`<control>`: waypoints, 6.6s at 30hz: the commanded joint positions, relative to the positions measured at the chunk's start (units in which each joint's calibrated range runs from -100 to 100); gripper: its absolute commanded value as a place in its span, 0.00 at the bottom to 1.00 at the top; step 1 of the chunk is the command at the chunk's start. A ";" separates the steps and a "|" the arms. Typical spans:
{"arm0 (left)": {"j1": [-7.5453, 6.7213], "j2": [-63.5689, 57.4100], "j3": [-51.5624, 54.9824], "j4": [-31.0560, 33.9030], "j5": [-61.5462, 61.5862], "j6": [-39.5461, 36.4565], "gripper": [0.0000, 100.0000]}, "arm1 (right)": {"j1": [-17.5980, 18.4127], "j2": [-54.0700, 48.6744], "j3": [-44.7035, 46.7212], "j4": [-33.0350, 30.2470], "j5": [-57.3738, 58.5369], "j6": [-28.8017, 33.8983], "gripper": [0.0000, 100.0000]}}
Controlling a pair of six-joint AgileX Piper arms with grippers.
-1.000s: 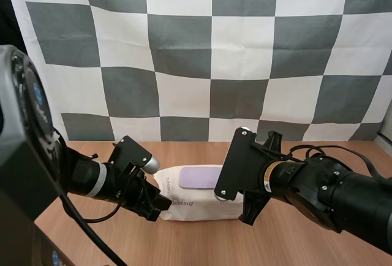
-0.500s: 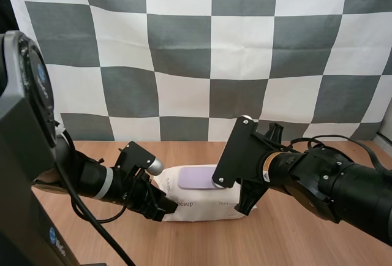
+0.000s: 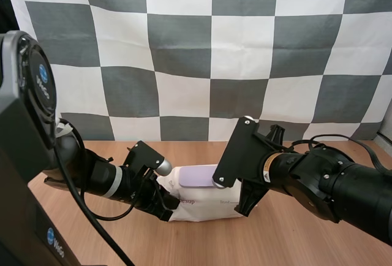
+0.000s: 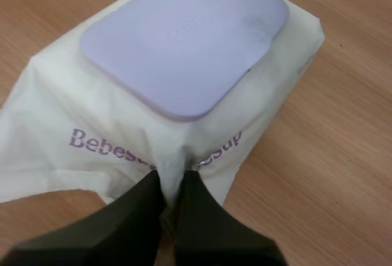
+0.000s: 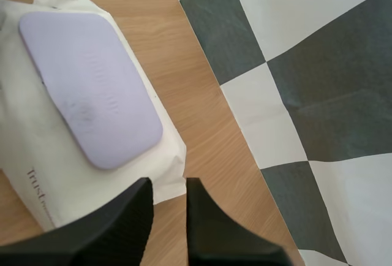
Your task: Open the wet wipes lid
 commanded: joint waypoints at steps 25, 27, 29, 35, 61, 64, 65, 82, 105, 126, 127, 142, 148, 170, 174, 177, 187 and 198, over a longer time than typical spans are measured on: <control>-0.03 -0.03 0.03 5.11 5.99 0.97 0.00 | 7.95 13.77 0.02 5.01 -3.95 -15.46 0.61; -0.03 -0.03 0.03 5.11 5.99 0.97 0.00 | 7.95 14.06 0.02 5.01 -6.23 -15.46 0.61; -0.03 -0.03 0.03 5.08 6.15 0.97 0.00 | 7.95 14.85 0.02 4.72 -7.70 -15.53 0.61; -0.03 -0.03 0.03 5.73 6.16 0.97 0.00 | 7.95 17.64 0.02 2.94 -9.79 -15.58 0.61; -0.03 -0.03 0.03 6.86 5.98 0.97 0.00 | 7.95 17.91 -5.92 2.58 -2.40 -13.58 0.41; -0.03 -0.03 0.03 6.86 5.98 0.97 0.00 | 7.95 17.91 -5.92 3.02 -2.40 -13.58 0.23; -0.03 -0.03 0.03 6.86 5.98 0.97 0.00 | 7.95 17.91 -5.92 3.28 -2.25 -13.58 0.12; -0.03 -0.03 0.03 7.26 6.16 0.97 0.00 | 7.87 17.91 -6.87 3.76 -14.21 -11.08 0.00; -0.03 -5.42 0.03 7.65 5.11 0.97 0.00 | 2.17 50.15 -27.70 3.76 -26.21 -10.41 0.00; -0.03 -18.04 0.03 9.65 -15.07 -9.45 1.00 | 2.14 34.29 -28.63 10.49 -0.48 -3.21 0.76; -0.03 -20.89 -0.09 10.83 -16.06 -10.88 0.98 | 2.14 32.21 -28.63 10.10 1.00 -2.08 0.71; -0.03 -68.92 -12.37 20.19 -36.50 -54.93 0.01 | 0.37 -10.90 -28.63 -1.48 31.76 15.41 0.00; -0.03 -77.35 -9.11 21.28 -45.65 -62.79 0.01 | -3.94 -20.57 -28.63 7.80 36.95 15.51 0.00; -6.14 -94.55 25.98 29.07 -67.22 -64.70 0.00 | -9.45 -29.28 -7.64 1.63 -3.55 18.63 0.00; -8.27 -94.55 25.98 30.03 -67.58 -64.70 0.00 | -9.54 -31.74 0.34 1.65 -12.42 18.63 0.00; -8.67 -94.55 25.98 30.03 -67.58 -64.70 0.00 | -9.54 -33.51 5.91 3.51 -16.50 18.63 0.00; -8.67 -94.55 25.98 30.39 -67.58 -64.70 0.00 | -9.54 -35.03 20.57 11.83 -31.42 18.63 0.00; -8.67 -94.55 25.98 59.09 -55.88 -93.67 0.00 | -9.54 -34.79 21.53 20.80 -34.87 18.63 0.00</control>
